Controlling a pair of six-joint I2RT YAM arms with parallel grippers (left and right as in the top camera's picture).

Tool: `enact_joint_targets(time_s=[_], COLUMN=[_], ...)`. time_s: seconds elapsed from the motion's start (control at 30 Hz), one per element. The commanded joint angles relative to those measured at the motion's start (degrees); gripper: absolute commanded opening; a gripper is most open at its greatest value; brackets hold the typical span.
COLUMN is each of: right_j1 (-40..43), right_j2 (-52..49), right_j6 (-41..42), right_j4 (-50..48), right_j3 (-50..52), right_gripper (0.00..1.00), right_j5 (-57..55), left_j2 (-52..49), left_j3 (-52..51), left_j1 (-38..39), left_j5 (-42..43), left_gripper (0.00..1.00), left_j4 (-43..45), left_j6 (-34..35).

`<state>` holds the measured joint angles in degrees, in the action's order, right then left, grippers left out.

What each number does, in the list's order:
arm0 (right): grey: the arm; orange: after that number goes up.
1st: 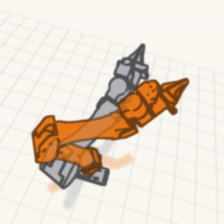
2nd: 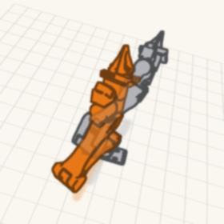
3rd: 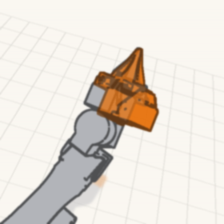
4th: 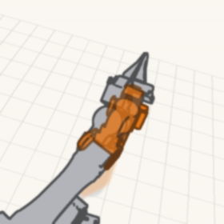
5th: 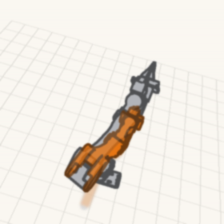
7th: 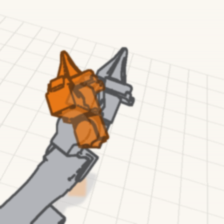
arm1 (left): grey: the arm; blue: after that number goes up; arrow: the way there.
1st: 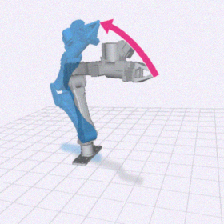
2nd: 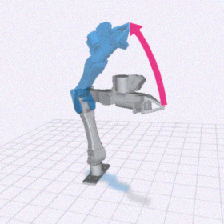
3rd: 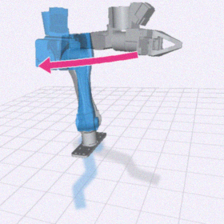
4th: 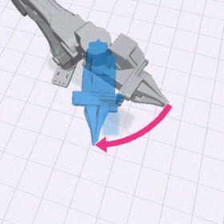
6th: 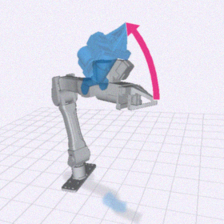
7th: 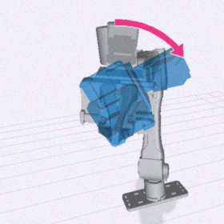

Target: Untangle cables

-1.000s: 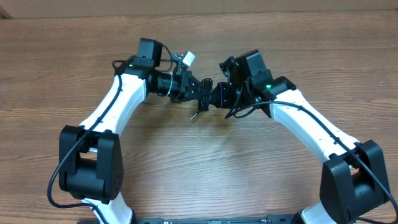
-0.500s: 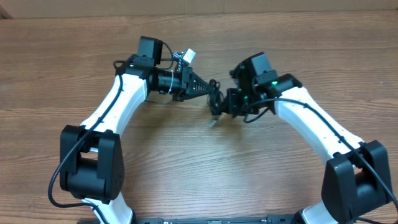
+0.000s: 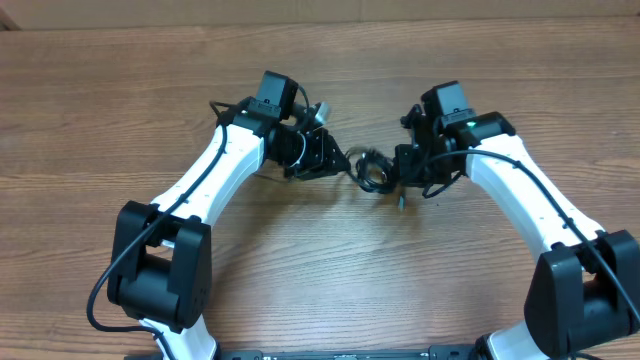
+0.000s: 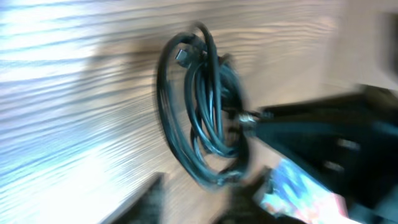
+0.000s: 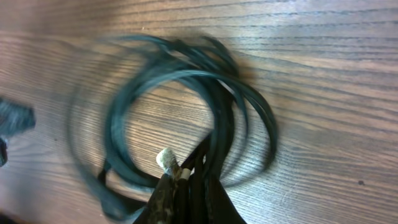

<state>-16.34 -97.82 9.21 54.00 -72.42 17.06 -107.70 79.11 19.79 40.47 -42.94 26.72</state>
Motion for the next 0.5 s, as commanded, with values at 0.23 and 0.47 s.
enact_joint_targets(time_s=[0.23,0.47], right_j1=[-2.7,-1.6], right_j2=[0.5,0.1], right_j6=[-1.2,0.3], right_j4=[0.4,1.2], right_j3=[-0.4,-0.9], right_gripper=[0.52,0.98], right_j5=[-5.5,-5.5], left_j2=[0.1,0.1], left_j3=[-0.3,-0.3], left_j1=[-0.2,0.1], left_j5=[-9.6,-11.1], left_gripper=[0.99,0.99], left_j4=[-1.4,-1.6], left_j6=[1.0,1.8])
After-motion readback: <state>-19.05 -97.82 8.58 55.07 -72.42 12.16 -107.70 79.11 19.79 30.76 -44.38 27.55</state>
